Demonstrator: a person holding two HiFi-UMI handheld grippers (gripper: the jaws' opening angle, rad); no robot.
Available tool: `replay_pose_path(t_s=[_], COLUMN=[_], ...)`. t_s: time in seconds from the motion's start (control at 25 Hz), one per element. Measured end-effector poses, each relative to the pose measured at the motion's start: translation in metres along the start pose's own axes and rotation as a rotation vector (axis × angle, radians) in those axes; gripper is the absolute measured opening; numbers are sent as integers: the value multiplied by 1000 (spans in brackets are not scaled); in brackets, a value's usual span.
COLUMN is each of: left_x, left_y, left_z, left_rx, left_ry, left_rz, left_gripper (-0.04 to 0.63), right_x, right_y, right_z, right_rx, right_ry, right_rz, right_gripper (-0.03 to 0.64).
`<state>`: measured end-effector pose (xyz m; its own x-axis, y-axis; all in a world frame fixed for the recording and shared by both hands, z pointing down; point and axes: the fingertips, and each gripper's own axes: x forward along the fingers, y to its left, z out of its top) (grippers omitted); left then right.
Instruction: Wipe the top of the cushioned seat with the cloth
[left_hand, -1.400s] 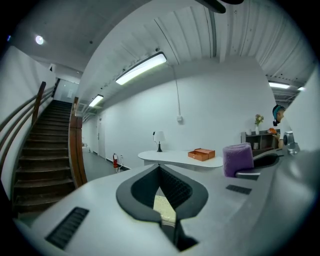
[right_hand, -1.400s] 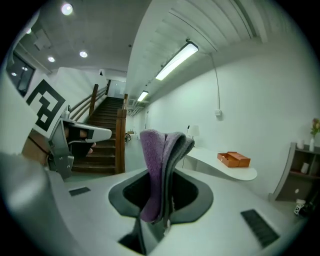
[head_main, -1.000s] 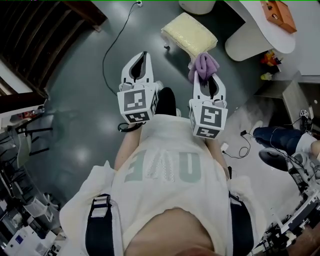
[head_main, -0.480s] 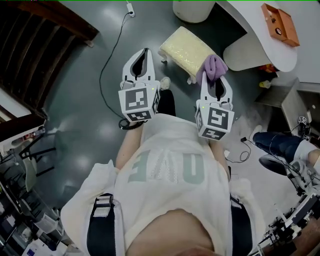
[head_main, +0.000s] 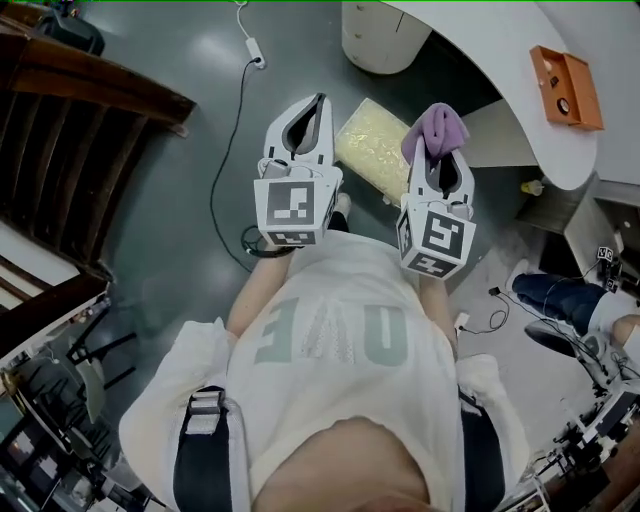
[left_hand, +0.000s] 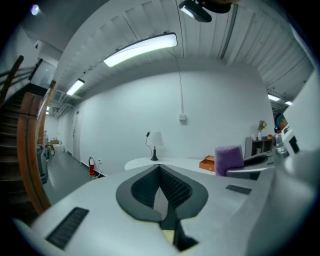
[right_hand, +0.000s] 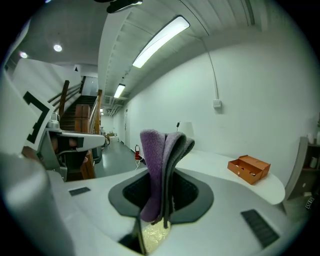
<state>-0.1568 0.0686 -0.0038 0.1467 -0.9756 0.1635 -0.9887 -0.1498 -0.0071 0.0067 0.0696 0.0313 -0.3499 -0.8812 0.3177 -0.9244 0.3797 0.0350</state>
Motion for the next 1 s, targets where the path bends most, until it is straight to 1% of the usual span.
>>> replay_pose_path(t_s=[0.08,0.16,0.32,0.48,0.72,0.84,1.0], left_x=[14,24,39,44,53,52,53], left_y=[0,0,-4,-7,-10,-13,-11], left_z=[5,4,-5,-8,4,10,8], left_rx=[3,-1,-18,-14,-23,-5,3], left_ry=[5,15,28,34,7,-6,-2], left_rz=[-43,-69,-85,-65,-9,2,7], left_gripper=[-8,-8,-8,-8,-8,-8,-8], right_x=[16,27,39,40,42,41,45], right_y=[1,2,0,-2,-8,-10,-7], right_z=[6,9,9,7,23,25,21], right_rx=[9,13,13,10,-13,-18,-9], right_ry=[12,23,30,32,-23,-35,-29], right_rz=[-15,-27,-36,-4,61,73,83], right_gripper=[92,92,92,92,92,92,91])
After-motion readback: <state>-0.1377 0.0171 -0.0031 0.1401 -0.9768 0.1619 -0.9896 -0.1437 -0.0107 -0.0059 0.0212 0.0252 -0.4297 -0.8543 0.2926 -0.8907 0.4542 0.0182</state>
